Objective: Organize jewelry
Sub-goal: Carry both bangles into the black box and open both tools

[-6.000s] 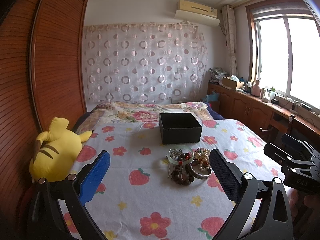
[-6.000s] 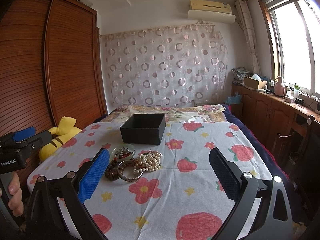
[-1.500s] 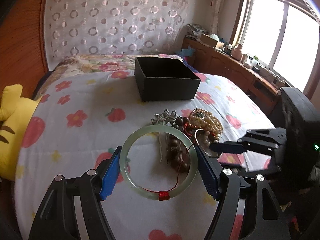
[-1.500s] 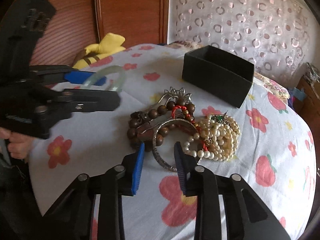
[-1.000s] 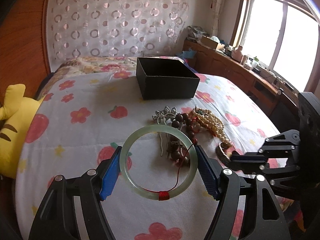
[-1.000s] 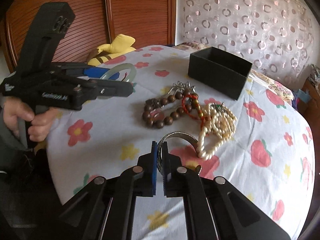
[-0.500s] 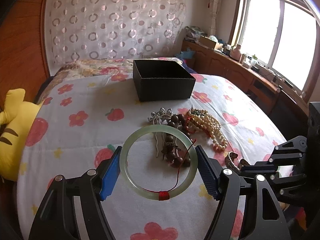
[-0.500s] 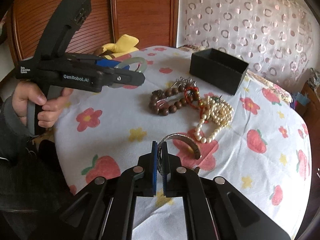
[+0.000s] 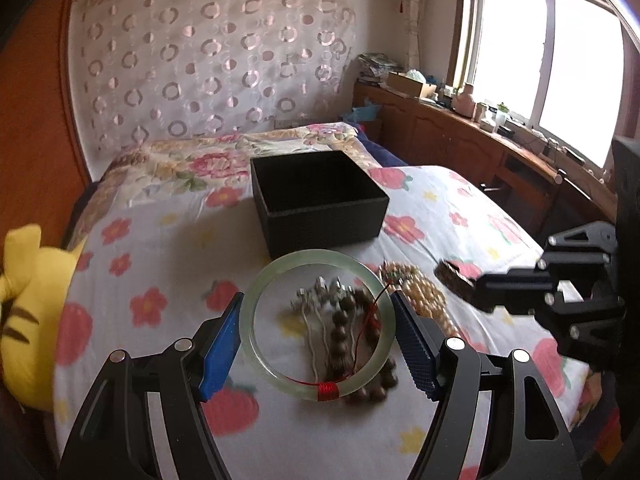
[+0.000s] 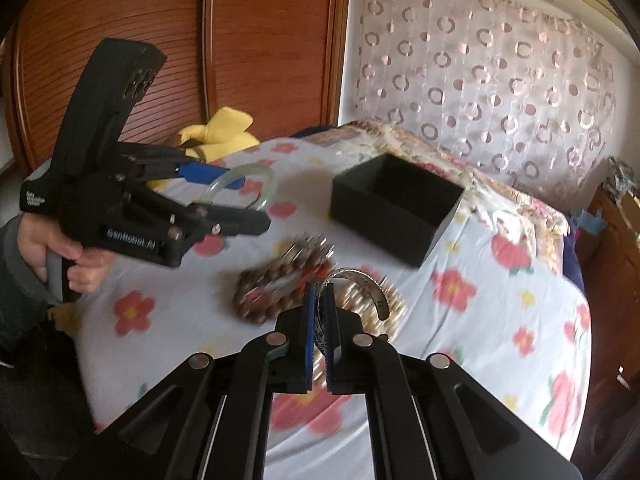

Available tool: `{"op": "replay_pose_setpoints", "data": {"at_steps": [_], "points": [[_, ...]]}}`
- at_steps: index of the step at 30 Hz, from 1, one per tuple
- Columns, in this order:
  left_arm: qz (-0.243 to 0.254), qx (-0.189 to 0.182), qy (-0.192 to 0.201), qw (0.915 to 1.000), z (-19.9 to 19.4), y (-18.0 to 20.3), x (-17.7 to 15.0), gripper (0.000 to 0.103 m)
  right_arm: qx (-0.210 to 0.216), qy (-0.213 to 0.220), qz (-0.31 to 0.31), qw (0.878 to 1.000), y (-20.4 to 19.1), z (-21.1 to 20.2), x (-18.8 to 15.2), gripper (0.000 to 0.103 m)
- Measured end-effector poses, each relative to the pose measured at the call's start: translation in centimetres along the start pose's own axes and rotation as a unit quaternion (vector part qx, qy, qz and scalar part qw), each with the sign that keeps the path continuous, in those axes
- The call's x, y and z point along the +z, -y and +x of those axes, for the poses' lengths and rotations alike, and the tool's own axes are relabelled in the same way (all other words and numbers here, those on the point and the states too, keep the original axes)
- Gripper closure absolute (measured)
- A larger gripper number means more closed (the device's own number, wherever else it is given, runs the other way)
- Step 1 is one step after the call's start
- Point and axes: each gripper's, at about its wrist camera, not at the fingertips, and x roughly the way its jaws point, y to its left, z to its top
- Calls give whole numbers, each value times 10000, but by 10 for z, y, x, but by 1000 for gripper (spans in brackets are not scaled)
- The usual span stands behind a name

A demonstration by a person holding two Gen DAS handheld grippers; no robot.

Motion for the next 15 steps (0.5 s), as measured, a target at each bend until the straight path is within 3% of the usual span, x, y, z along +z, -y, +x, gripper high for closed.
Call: {"op": "replay_pose_setpoints", "data": {"at_steps": [7,15], "points": [[-96,10,-67,9999,22,-15,25,35,-77,100,155,9998,45,26,31,98],[-107,79,-11,9999,38,-27,58,35,130,256,335,9990,84,59,75,98]]}}
